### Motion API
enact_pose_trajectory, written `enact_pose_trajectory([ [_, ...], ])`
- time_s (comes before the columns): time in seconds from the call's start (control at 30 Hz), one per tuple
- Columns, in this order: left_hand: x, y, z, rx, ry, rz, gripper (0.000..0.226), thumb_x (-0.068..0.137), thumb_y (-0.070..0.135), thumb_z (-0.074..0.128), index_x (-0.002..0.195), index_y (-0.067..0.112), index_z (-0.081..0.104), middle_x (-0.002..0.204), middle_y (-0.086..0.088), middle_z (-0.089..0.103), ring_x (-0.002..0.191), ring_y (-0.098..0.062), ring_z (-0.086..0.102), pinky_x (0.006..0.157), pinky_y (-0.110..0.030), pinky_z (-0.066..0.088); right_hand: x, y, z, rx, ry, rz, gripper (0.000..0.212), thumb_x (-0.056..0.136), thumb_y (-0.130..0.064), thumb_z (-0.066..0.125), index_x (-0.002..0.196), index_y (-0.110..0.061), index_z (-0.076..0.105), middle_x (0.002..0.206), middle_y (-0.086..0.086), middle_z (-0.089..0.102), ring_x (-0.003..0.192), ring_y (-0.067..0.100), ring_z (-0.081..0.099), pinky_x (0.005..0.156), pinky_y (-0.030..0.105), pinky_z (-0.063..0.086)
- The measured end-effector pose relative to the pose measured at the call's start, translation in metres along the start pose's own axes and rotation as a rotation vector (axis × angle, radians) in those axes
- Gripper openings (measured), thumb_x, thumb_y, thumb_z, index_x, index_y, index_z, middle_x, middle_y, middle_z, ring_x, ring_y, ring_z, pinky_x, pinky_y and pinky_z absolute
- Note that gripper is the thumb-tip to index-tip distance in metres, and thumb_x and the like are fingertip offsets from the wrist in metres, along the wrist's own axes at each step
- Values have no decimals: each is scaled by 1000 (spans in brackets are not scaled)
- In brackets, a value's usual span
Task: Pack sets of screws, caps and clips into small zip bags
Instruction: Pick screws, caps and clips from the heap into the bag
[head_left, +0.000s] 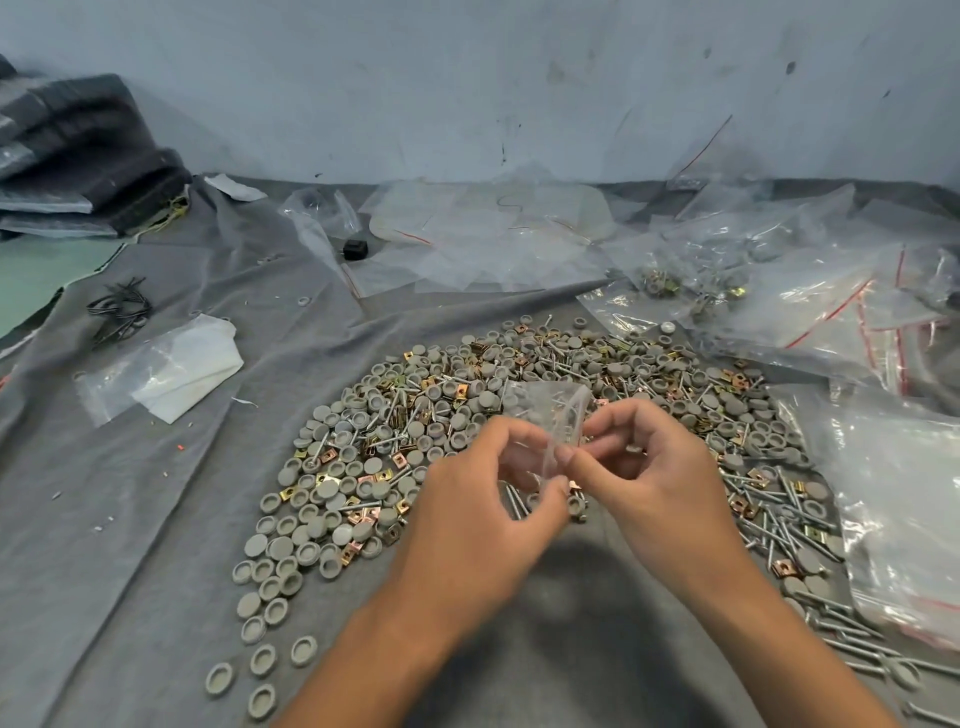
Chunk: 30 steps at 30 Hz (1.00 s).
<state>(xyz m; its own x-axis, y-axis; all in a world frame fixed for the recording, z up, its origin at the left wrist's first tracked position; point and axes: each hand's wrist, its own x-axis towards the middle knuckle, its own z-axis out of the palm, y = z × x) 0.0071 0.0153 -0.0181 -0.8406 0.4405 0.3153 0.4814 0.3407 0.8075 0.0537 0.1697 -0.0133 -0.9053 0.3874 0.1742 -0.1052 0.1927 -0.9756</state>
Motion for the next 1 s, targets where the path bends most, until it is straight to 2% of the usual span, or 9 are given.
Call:
enact_pose_trajectory([
  [0.13, 2, 0, -7, 205, 161, 36, 18, 90, 25, 69, 97, 36, 57, 79, 18, 69, 70, 1, 67, 59, -24, 53, -2, 3, 2, -169, 48, -11, 30, 81, -10, 77, 87, -33, 59, 61, -3, 62, 49, 3, 52, 48, 16, 41],
  [0.33, 6, 7, -15, 350, 508, 29, 16, 87, 25, 62, 85, 28, 47, 73, 12, 58, 67, -12, 58, 66, -44, 51, -15, -2, 19, -229, 10, -54, 21, 83, -23, 62, 89, -37, 48, 57, -1, 55, 46, 2, 42, 45, 15, 35],
  [0.43, 6, 1, -18, 314, 488, 97, 20, 89, 13, 64, 85, 23, 47, 90, 11, 67, 82, -13, 64, 72, -45, 52, -16, 1, 20, -164, -79, -25, 15, 87, -44, 58, 93, -36, 48, 66, 0, 64, 50, 8, 48, 48, 16, 37],
  [0.5, 8, -4, -24, 251, 478, 130, 23, 89, 4, 67, 86, 20, 51, 101, 12, 70, 93, -6, 67, 78, -35, 54, -15, 8, 16, -238, -182, 1, 25, 88, -60, 58, 94, -37, 49, 75, -8, 66, 61, 8, 55, 55, 18, 43],
  [0.6, 12, -12, -35, 288, 506, 203, 22, 87, -6, 67, 86, 16, 65, 104, 10, 71, 98, 0, 66, 87, -13, 48, -11, 24, 12, -784, -324, -78, 36, 83, -74, 49, 98, -41, 50, 95, -24, 56, 93, -1, 50, 75, 17, 42],
  [0.7, 13, -16, -39, 339, 473, 239, 28, 87, -5, 63, 91, 18, 76, 106, 7, 70, 103, -2, 64, 96, -10, 42, -12, 34, 20, -1080, -297, -227, 34, 88, -65, 54, 108, -38, 57, 108, -19, 52, 104, 8, 43, 86, 22, 40],
  [0.8, 9, -17, -38, 336, 361, 203, 28, 90, -1, 59, 101, 19, 76, 103, 9, 69, 99, -8, 65, 91, -18, 46, -14, 37, 29, -1126, -193, -292, 28, 87, -54, 68, 100, -29, 67, 99, -7, 53, 96, 17, 47, 80, 30, 47],
  [0.9, 7, -13, -35, 312, 305, 152, 20, 90, 9, 67, 103, 23, 74, 96, 16, 63, 89, -2, 59, 84, -11, 40, -15, 36, 30, -1140, -110, -350, 15, 82, -34, 79, 86, -24, 70, 88, -4, 54, 85, 20, 50, 71, 32, 49],
  [1.0, 9, -10, -34, 259, 297, 109, 13, 90, 20, 70, 99, 29, 72, 91, 19, 60, 86, -1, 57, 78, -9, 38, -18, 33, 28, -1228, -131, -433, 14, 78, -31, 78, 78, -20, 69, 79, -1, 56, 77, 23, 51, 65, 38, 53],
])
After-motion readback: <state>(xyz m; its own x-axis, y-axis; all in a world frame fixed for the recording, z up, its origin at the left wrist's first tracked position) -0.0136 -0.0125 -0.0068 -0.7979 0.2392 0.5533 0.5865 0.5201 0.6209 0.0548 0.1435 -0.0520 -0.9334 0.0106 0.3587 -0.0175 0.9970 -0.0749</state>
